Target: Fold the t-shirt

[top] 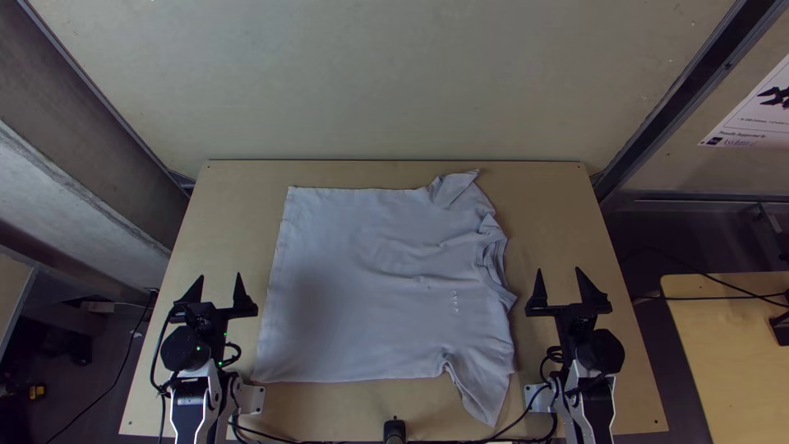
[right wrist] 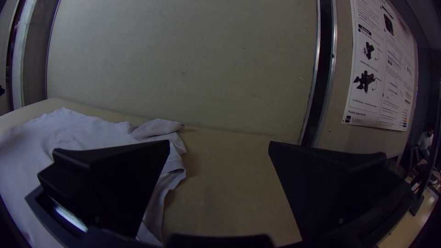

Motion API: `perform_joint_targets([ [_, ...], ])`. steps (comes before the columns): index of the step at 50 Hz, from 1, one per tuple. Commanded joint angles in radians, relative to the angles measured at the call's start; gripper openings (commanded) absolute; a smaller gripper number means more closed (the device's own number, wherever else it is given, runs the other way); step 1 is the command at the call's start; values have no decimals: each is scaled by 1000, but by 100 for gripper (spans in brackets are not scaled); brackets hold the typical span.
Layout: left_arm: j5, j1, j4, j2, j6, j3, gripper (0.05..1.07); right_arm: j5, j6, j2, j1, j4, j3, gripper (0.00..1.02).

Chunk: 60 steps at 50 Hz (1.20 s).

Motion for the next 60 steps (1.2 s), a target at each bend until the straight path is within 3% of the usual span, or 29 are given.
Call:
perform_joint_targets([
  [1,5,7,-16,-12,6,-43,103,6,8,-6,4,-22,-5,99],
  [44,6,4,-16,-14,6,-43,103,6,11,-5,10,-22,-5,99],
  [53,20,-23,-16,-14,-31,-43,103,6,19,-6,15,-22,-5,99],
  [60,13,-23,-1,-12,29,-46,103,6,32,-6,10,-25,-5,99],
])
